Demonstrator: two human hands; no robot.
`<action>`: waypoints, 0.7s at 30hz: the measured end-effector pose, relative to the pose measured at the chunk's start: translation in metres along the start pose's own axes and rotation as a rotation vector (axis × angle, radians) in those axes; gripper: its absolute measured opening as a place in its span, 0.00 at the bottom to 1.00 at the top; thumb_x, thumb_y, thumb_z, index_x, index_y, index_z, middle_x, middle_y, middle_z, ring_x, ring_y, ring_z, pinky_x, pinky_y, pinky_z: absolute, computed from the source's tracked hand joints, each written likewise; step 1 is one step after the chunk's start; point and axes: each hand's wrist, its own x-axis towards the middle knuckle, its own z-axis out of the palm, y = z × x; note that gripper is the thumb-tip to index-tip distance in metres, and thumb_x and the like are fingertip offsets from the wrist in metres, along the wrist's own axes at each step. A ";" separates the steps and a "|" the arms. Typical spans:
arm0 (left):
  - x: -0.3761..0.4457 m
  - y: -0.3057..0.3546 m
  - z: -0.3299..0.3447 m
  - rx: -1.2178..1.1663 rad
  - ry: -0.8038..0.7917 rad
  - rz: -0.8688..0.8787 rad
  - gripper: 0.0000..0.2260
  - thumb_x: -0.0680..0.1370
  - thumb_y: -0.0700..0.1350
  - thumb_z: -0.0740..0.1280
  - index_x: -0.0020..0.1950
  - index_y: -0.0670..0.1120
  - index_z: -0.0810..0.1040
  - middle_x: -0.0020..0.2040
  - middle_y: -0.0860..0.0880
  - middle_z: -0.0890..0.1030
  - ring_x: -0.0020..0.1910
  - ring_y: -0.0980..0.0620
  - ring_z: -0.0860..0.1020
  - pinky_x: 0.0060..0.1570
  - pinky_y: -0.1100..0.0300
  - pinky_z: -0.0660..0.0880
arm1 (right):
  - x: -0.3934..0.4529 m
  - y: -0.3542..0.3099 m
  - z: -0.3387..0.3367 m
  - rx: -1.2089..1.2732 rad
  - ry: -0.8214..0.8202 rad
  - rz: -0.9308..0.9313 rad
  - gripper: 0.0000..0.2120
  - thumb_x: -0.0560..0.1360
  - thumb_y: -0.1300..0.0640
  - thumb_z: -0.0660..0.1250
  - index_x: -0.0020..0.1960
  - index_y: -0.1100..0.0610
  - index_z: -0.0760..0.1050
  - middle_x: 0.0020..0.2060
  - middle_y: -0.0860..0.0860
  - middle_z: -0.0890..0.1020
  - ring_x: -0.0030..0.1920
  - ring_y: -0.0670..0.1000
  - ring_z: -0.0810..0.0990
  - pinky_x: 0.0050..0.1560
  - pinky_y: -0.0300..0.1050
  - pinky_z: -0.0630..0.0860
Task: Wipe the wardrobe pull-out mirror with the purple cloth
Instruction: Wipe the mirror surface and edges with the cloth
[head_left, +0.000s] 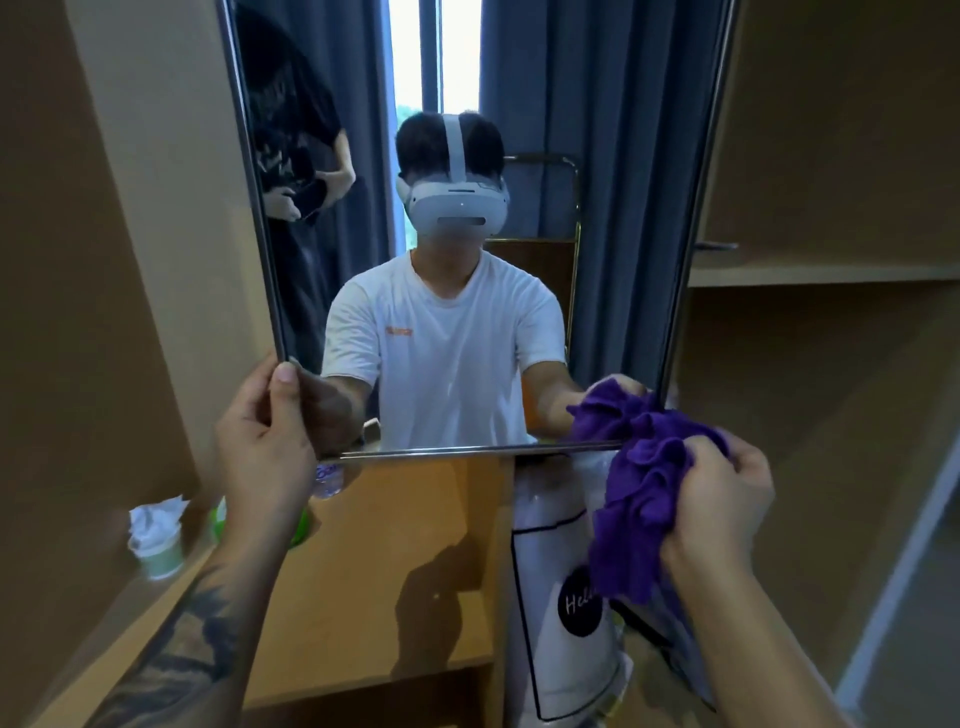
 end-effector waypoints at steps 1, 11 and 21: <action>-0.001 0.002 0.002 0.002 0.015 -0.012 0.16 0.87 0.49 0.62 0.67 0.41 0.82 0.59 0.42 0.85 0.62 0.45 0.82 0.61 0.59 0.77 | 0.003 -0.006 0.001 -0.059 -0.025 -0.071 0.13 0.75 0.67 0.67 0.54 0.53 0.77 0.46 0.51 0.83 0.32 0.43 0.83 0.30 0.35 0.77; -0.046 0.052 0.033 0.396 0.094 0.499 0.30 0.79 0.41 0.72 0.80 0.55 0.68 0.78 0.43 0.68 0.75 0.45 0.67 0.79 0.48 0.61 | 0.023 -0.016 0.010 -0.321 -0.280 -0.279 0.15 0.78 0.59 0.66 0.61 0.44 0.78 0.53 0.45 0.83 0.48 0.43 0.84 0.43 0.38 0.80; -0.055 0.028 0.086 0.972 -0.235 0.746 0.36 0.77 0.71 0.61 0.84 0.64 0.59 0.87 0.45 0.49 0.84 0.35 0.42 0.75 0.24 0.41 | 0.036 -0.002 0.012 -0.197 -0.311 0.011 0.06 0.80 0.54 0.69 0.56 0.46 0.80 0.48 0.54 0.86 0.38 0.48 0.87 0.33 0.40 0.80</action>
